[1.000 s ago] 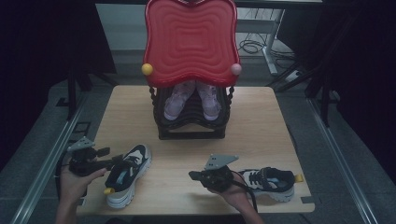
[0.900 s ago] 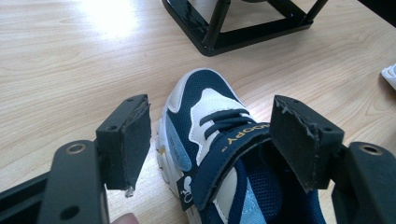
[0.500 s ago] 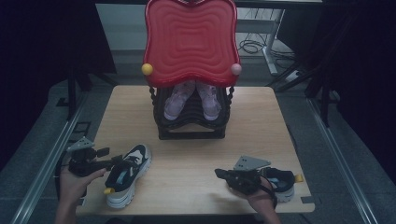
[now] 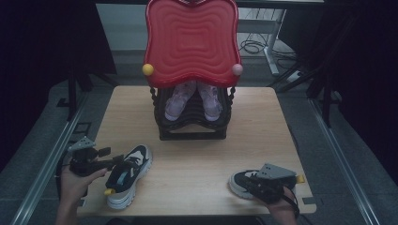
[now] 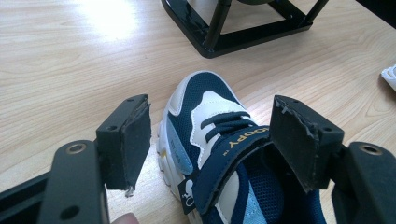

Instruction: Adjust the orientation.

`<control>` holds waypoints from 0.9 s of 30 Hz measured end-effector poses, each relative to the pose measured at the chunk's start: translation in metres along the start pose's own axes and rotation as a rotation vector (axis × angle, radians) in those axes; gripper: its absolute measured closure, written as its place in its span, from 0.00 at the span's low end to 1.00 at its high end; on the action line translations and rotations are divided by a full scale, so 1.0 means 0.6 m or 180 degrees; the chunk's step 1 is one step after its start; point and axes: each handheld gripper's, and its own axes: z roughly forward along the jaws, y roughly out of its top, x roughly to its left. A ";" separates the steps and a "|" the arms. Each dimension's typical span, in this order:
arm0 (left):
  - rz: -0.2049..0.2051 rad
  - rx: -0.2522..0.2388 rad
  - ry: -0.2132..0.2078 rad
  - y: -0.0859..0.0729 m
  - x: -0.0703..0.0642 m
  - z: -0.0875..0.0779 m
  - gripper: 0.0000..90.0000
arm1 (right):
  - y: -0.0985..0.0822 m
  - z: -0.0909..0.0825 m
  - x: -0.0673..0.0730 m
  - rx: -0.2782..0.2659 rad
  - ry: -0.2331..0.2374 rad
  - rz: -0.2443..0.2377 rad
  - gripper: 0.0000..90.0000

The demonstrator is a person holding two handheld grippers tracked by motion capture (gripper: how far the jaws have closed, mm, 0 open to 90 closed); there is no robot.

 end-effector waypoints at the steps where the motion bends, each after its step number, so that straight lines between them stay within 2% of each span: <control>1: -0.0002 0.0000 0.0004 0.000 0.000 0.000 0.33 | -0.002 -0.002 -0.001 0.0011 -0.0006 0.0010 1.00; 7: 0.0000 0.0022 0.0009 -0.001 0.000 0.003 0.34 | -0.018 -0.003 0.000 0.0123 -0.0047 0.0012 1.00; 12: 0.0000 0.0029 0.0009 -0.001 -0.001 0.003 0.33 | -0.030 0.009 0.013 0.0262 0.0025 -0.0025 1.00; 16: -0.0008 0.0042 0.0012 -0.002 -0.002 0.005 0.33 | -0.034 0.025 0.028 0.0410 0.0049 -0.0115 1.00; 21: -0.0006 0.0048 0.0003 -0.002 -0.002 0.006 0.34 | -0.031 0.044 0.040 0.0570 0.0054 -0.0224 1.00; 23: -0.0010 0.0047 0.0005 -0.002 -0.002 0.006 0.33 | -0.028 0.045 0.040 0.0607 0.0053 -0.0224 1.00; 27: 0.0017 0.0048 -0.0006 -0.001 -0.005 0.006 0.34 | -0.018 0.050 0.036 0.0802 0.0073 -0.0260 1.00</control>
